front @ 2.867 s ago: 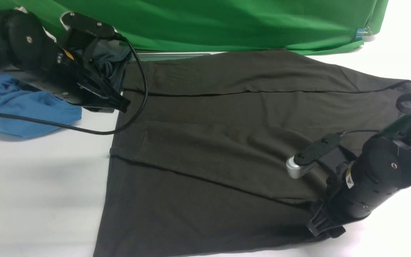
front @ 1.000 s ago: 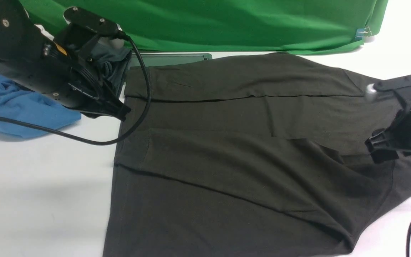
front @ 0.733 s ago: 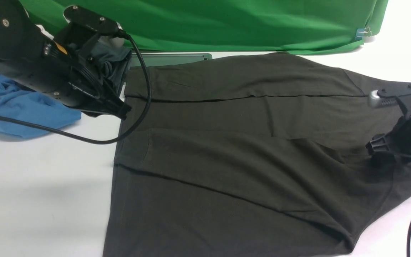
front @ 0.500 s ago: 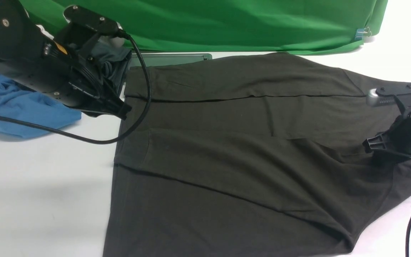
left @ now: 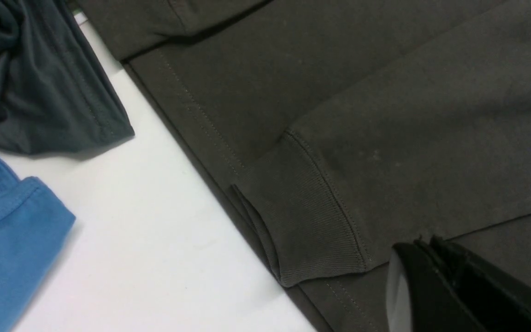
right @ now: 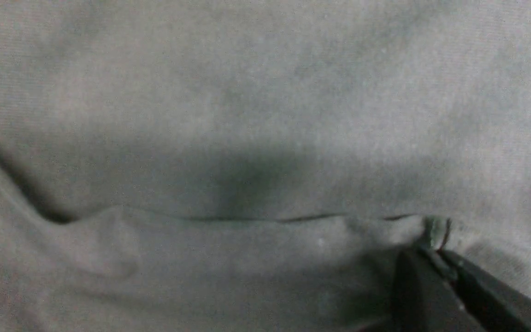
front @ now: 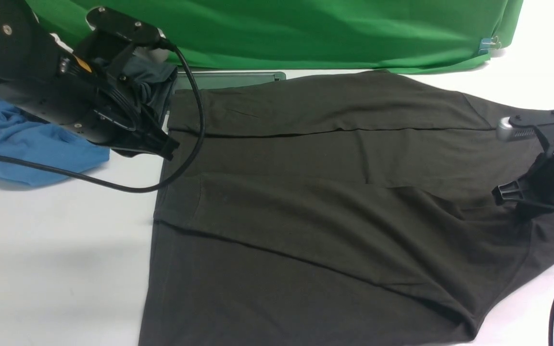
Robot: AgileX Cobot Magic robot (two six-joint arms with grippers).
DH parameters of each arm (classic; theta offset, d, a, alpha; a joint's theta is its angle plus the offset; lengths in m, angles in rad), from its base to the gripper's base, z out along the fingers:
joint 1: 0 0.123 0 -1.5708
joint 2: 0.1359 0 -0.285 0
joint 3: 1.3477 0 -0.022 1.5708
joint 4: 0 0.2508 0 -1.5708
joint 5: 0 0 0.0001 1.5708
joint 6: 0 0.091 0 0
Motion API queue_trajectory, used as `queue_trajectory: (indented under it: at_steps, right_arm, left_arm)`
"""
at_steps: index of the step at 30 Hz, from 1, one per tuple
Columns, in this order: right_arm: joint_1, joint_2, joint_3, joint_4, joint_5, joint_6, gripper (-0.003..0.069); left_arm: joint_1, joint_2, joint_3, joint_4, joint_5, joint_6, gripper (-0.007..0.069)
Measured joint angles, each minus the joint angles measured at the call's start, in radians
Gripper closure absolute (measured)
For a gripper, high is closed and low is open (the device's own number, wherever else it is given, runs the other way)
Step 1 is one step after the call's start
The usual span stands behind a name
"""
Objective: Fold a long-sleeved shirt on a white desktop.
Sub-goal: 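Grab the top left corner of the dark shirt with the left gripper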
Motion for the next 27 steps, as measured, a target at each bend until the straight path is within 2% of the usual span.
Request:
queue_trajectory:
  at_steps: [16, 19, 23, 25, 27]
  right_arm:
    - [-0.058, -0.023, 0.0, -0.022, -0.015, 0.032, 0.0629]
    - [-0.058, -0.023, 0.0, -0.022, -0.015, 0.053, 0.0606]
    - [-0.058, -0.025, 0.0, -0.026, -0.001, 0.06, 0.0436]
    - [-0.058, -0.035, 0.0, -0.026, 0.023, 0.069, 0.0308]
    - [-0.058, -0.073, 0.0, -0.022, 0.049, 0.077, 0.0213]
  left_arm:
    - [0.0, 0.0, 0.0, 0.0, 0.0, 0.001, 0.0604]
    - [0.0, 0.0, 0.0, 0.0, 0.0, 0.001, 0.0604]
    - [0.0, 0.0, 0.0, 0.0, 0.0, 0.006, 0.0604]
    - [0.0, 0.0, 0.0, 0.0, 0.0, 0.01, 0.0604]
    - [0.0, 0.001, 0.0, 0.0, 0.0, 0.012, 0.0604]
